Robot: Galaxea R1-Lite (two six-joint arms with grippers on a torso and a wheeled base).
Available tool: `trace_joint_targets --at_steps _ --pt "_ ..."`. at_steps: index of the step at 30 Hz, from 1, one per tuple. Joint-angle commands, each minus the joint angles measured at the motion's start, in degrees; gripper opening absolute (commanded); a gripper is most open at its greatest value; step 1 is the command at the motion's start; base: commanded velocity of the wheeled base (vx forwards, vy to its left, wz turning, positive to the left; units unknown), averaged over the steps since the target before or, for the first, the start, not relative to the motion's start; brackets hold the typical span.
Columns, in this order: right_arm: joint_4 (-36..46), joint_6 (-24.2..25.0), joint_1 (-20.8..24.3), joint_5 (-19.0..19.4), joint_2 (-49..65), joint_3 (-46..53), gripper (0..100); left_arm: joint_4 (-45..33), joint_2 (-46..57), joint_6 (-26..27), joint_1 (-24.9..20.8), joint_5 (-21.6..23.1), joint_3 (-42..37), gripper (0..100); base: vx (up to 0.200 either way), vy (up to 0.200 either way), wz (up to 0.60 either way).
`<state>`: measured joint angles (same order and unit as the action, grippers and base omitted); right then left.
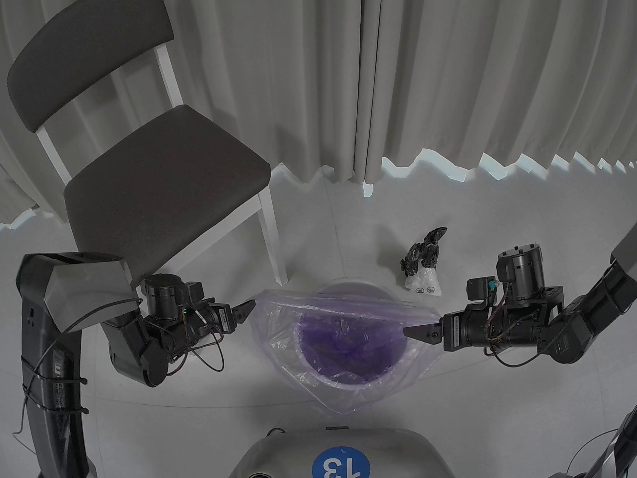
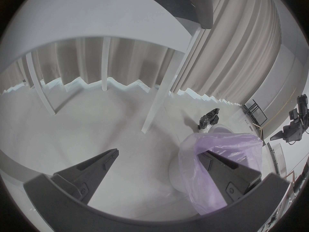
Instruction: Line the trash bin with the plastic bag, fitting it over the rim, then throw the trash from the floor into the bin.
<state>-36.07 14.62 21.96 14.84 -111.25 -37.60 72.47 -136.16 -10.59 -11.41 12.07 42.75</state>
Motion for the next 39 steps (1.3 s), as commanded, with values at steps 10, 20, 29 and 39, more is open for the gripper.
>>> trace_joint_targets --at_steps 10,20,29,39 --pt "0.04 -0.03 0.02 0.02 0.16 -0.02 100 0.21 12.23 -0.04 -4.23 2.96 -8.04 100 0.000 0.000 0.00" --pt "0.04 -0.03 0.02 0.02 0.16 -0.02 100 0.12 5.73 0.49 -5.38 5.07 -8.91 100 0.000 0.000 0.00" --pt "0.04 -0.03 0.02 0.02 -0.19 -0.02 100 0.30 -2.27 1.63 -4.23 5.77 -6.72 100 0.000 0.000 0.00" --pt "0.56 -0.55 -0.07 0.02 1.04 0.15 100 1.79 3.97 1.45 -4.67 5.60 -7.86 100 0.000 0.000 0.00"
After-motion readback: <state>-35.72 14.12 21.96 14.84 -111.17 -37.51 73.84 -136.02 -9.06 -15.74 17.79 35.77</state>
